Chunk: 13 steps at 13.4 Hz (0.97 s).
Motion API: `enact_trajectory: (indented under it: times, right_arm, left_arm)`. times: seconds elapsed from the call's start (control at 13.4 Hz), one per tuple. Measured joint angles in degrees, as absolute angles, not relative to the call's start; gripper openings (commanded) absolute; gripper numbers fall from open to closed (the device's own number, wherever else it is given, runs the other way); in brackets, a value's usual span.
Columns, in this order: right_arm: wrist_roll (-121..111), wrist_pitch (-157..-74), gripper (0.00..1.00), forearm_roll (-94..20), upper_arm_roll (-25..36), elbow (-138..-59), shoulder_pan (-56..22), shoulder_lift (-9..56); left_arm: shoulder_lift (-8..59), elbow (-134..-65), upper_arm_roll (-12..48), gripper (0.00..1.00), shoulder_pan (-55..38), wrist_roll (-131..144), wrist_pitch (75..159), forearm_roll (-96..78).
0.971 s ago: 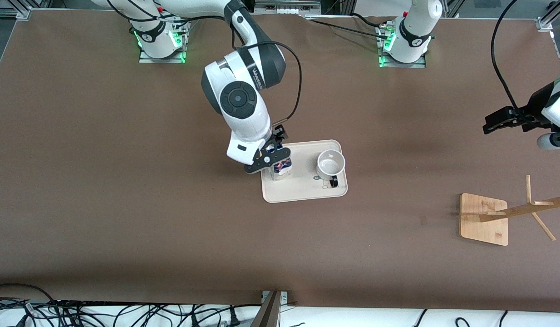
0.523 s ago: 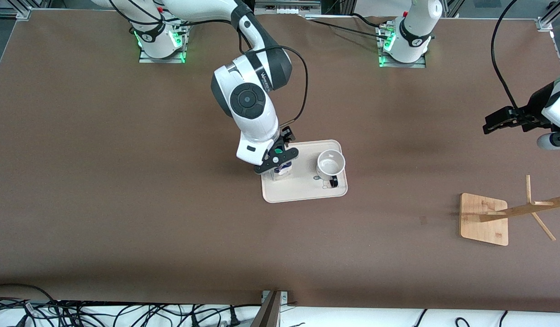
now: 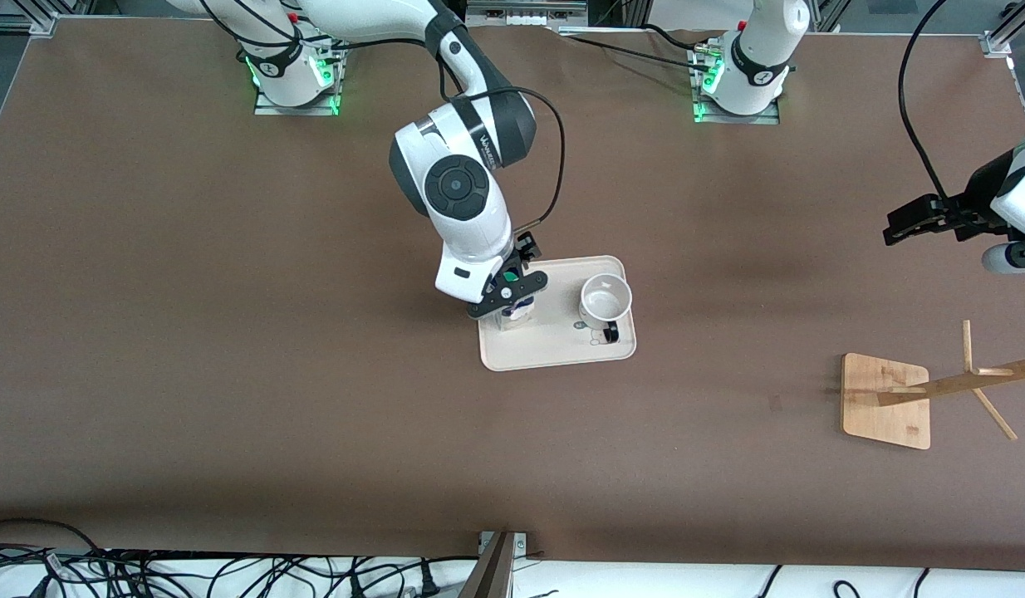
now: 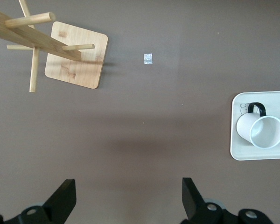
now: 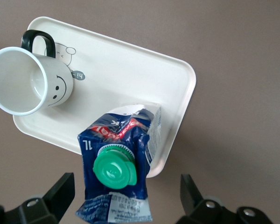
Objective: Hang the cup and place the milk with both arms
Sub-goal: 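Close the right gripper on the milk carton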
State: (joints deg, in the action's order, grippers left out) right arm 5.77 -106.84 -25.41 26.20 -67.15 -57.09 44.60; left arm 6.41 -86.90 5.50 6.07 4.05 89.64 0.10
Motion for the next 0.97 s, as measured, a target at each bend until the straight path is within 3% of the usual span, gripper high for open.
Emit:
enact_trajectory:
  times: [0.67, 0.75, 0.9, 0.97]
  right_arm:
    - [7.26, -109.20, 1.00, -25.41, 23.91, -67.16, -57.13, 45.67]
    - [7.27, -109.30, 0.94, -25.41, 23.90, -67.17, -57.09, 45.76]
    - [7.27, -109.46, 0.62, -25.41, 23.91, -67.17, -56.86, 45.86]
    - [7.26, -109.50, 0.53, -25.41, 23.91, -67.17, -56.74, 45.87]
  left_arm:
    - [6.41, -86.90, 5.55, 1.00, 6.06, 4.05, 89.64, 0.09]
    - [6.41, -86.90, 5.54, 1.00, 6.07, 4.05, 89.64, 0.10]
    - [6.41, -86.90, 5.56, 1.00, 6.06, 4.05, 89.64, 0.10]
    - [6.41, -86.90, 5.57, 1.00, 6.06, 4.05, 89.64, 0.10]
